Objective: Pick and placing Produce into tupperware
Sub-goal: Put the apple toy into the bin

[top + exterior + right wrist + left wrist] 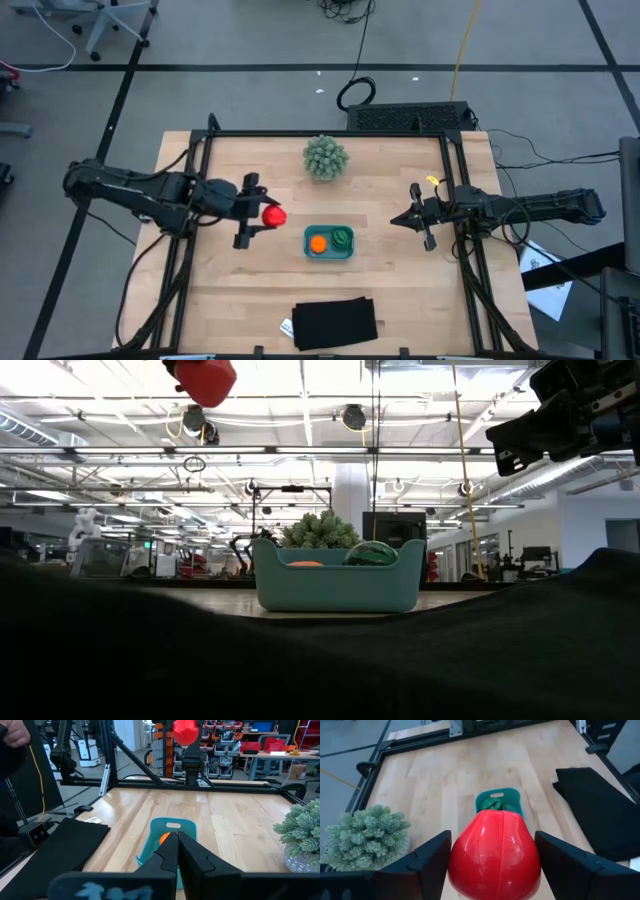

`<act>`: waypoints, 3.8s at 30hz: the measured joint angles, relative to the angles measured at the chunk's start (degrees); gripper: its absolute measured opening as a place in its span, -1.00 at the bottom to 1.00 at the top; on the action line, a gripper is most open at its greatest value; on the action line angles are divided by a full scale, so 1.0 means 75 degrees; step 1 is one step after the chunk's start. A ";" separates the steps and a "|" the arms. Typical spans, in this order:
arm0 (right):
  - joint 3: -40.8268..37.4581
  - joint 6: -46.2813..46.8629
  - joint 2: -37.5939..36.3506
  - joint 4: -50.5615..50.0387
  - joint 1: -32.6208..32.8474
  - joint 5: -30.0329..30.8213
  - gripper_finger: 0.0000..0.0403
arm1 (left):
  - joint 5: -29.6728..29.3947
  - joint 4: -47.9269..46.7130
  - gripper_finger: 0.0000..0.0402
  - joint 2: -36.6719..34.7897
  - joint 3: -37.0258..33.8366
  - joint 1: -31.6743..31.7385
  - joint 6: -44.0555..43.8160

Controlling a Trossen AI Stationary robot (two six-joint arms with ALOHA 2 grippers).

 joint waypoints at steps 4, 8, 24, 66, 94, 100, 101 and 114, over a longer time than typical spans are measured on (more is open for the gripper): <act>0.0000 0.0000 0.0000 0.0001 -0.0002 0.0000 -1.00 | 0.0026 0.0222 0.35 0.0006 -0.0016 0.0165 0.0139; 0.0000 0.0002 0.0000 -0.0074 -0.0002 0.0000 -1.00 | 0.0029 0.0248 0.35 0.0009 -0.0015 0.0324 0.0274; 0.0000 -0.0027 0.0000 -0.0052 -0.0002 0.0000 -1.00 | 0.0303 0.0892 0.35 0.0169 -0.0003 0.0919 0.0180; 0.0000 -0.0085 -0.0003 -0.0043 -0.0001 0.0001 -1.00 | 0.2107 0.3473 0.35 0.4255 -0.0003 0.1121 0.0606; 0.0000 -0.0140 0.0005 -0.0047 -0.0002 0.0002 -1.00 | 0.1987 0.3908 0.35 0.5088 -0.0006 0.0900 0.3710; 0.0000 -0.0139 0.0003 -0.0049 0.0001 0.0002 -1.00 | 0.1617 0.3850 0.35 0.5269 -0.0020 0.0900 0.3929; 0.0000 -0.0140 0.0003 -0.0048 0.0001 0.0000 -1.00 | 0.1617 0.3951 0.35 0.5308 -0.0017 0.0900 0.3952; 0.0000 -0.0140 0.0017 -0.0043 0.0000 0.0000 -1.00 | 0.1612 0.3948 0.35 0.5540 -0.0003 0.0892 0.4329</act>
